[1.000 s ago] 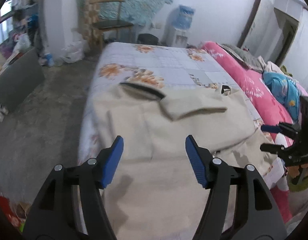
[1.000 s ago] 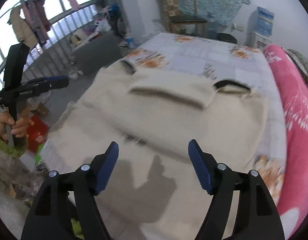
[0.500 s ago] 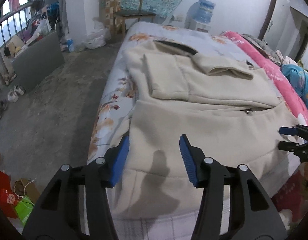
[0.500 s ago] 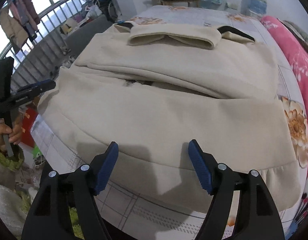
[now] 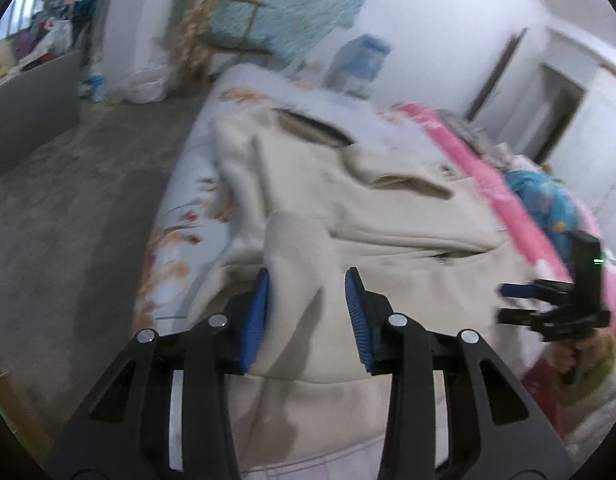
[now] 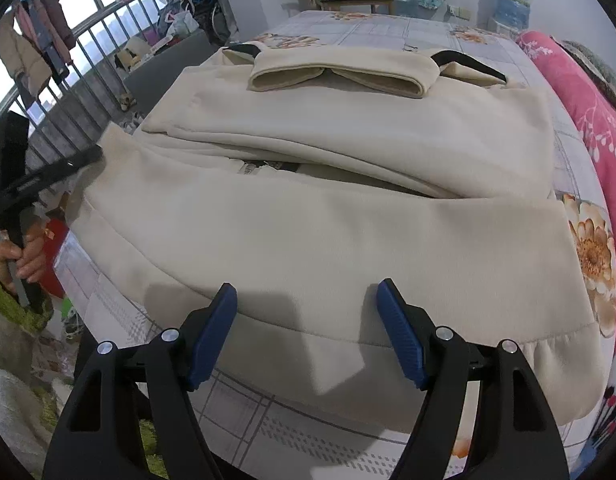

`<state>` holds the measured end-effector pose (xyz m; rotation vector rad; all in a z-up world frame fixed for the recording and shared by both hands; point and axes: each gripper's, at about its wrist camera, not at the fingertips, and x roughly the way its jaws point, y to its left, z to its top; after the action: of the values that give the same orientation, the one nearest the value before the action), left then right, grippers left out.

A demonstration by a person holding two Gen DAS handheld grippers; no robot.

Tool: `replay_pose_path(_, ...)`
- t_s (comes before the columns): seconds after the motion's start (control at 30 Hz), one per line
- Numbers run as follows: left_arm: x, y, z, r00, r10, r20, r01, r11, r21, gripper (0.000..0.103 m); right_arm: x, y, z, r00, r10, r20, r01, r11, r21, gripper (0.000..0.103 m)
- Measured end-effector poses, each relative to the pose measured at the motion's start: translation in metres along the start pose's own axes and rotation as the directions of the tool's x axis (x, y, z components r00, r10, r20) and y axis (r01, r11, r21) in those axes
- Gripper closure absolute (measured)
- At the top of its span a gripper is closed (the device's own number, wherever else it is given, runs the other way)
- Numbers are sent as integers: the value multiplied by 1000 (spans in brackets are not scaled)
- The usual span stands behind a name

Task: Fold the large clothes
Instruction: 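Open both tools and move them to the jacket's side edges, then grasp the jacket side edges with both tools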

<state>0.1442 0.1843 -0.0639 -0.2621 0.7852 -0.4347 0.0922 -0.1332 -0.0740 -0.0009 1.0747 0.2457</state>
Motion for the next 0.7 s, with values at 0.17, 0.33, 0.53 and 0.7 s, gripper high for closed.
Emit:
replay_pose_path(0.17,18,15,-2,999,-5,-46,2,997,-75,67,3,3,2,1000,-20,0,20,1000,-20,32)
replay_pose_path(0.33,28,18,-2,997,23,-79,-31,995,-96,67,3,4,2,1000,-26,4,26,1000,-16,31)
replay_pose_path(0.53,27,7,-1,996,42,-78,-47,997,-54,67,3,5,2,999,-34,6,34,999,-21,31)
replay_pose_path(0.7,13,-8,-1,999,-27,-23,26,1000,-10,67,3,5,1,999,-33,11,33,999,-20,31)
